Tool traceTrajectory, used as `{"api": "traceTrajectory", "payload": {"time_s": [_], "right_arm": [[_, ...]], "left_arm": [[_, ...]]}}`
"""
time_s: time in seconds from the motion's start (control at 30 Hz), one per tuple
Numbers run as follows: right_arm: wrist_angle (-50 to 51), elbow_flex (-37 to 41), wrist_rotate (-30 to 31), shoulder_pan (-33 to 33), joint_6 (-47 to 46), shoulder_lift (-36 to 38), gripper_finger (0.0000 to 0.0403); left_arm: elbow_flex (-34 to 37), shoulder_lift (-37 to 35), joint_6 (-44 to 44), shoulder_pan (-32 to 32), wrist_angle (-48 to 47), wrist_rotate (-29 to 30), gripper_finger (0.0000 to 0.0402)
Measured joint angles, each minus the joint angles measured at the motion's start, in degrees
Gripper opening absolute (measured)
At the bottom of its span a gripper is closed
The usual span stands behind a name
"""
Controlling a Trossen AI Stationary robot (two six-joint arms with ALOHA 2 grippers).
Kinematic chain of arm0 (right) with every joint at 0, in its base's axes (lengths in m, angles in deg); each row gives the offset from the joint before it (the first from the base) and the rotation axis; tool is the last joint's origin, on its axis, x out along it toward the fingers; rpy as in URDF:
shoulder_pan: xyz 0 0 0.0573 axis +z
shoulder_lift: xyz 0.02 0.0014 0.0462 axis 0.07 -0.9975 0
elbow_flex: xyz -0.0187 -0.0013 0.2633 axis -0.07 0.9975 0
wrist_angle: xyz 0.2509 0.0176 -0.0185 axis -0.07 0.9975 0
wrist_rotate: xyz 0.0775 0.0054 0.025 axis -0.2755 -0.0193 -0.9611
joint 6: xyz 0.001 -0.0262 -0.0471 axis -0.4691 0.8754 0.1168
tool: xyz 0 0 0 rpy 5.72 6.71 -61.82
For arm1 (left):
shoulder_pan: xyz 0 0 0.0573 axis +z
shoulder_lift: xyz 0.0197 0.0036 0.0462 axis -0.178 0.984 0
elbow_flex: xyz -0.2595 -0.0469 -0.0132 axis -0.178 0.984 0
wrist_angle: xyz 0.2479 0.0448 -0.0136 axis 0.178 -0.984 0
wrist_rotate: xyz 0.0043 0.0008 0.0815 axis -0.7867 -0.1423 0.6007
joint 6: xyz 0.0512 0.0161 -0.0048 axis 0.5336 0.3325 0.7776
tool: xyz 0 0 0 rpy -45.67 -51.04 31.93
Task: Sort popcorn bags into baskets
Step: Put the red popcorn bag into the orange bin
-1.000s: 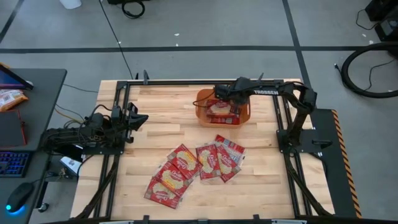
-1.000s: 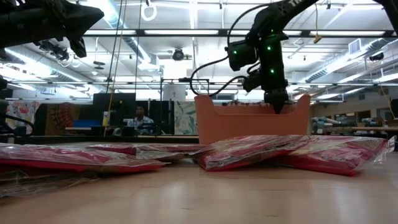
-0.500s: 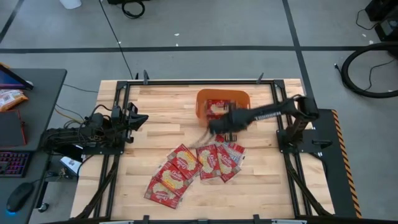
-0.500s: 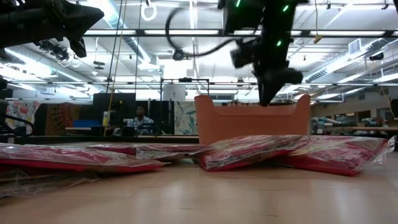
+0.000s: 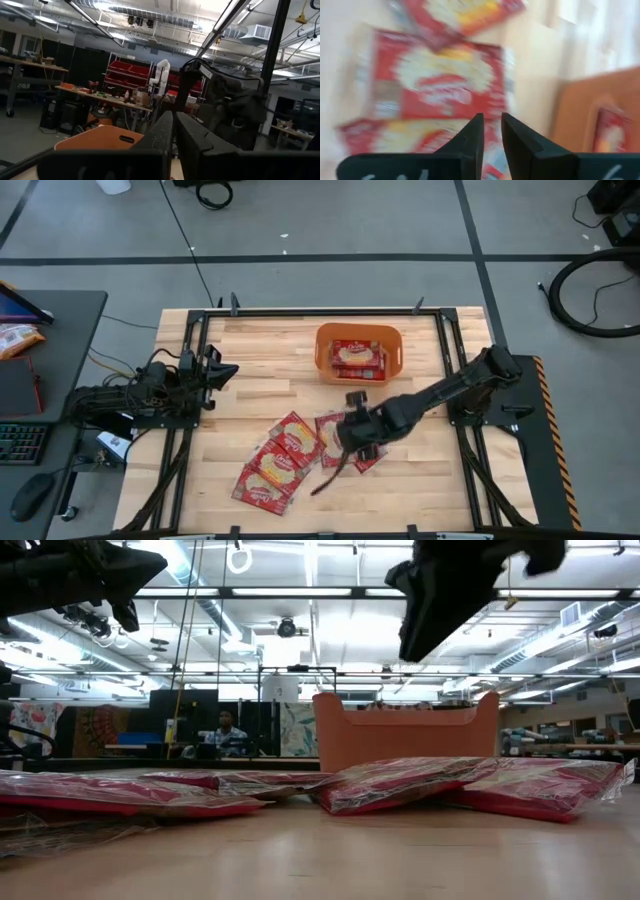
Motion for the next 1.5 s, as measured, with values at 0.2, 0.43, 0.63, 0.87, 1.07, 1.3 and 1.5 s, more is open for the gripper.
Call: {"api": "traceTrajectory", "payload": {"time_s": [0.2,0.43,0.63,0.87,1.07,1.3,1.5], "right_arm": [[-7.2,3.6,-1.4,6.0,-2.2,0.0,0.0118],[-21.9,12.5,0.3,12.6,8.5,0.0,0.0181],[-37.1,19.3,2.3,13.8,14.6,0.0,0.0218],[-44.1,24.3,2.5,13.8,15.5,-0.1,0.0229],[-48.5,23.7,3.6,14.3,18.8,-4.5,0.0227],[-48.5,21.5,10.2,14.3,22.5,-9.2,0.0227],[-43.6,21.5,12.0,14.3,22.5,-9.5,0.0214]], "left_arm": [[0.0,0.0,1.3,0.0,1.0,0.0,0.0025],[0.0,0.0,2.3,0.0,1.8,0.3,0.0025],[0.0,0.0,2.2,0.0,1.8,0.3,0.0025],[0.0,0.0,2.1,0.0,1.7,0.3,0.0025],[0.0,0.0,2.1,0.0,1.7,0.3,0.0025],[0.0,0.0,2.0,0.0,1.3,0.3,0.0025],[0.0,0.0,2.0,0.0,1.3,0.2,0.0025]]}}
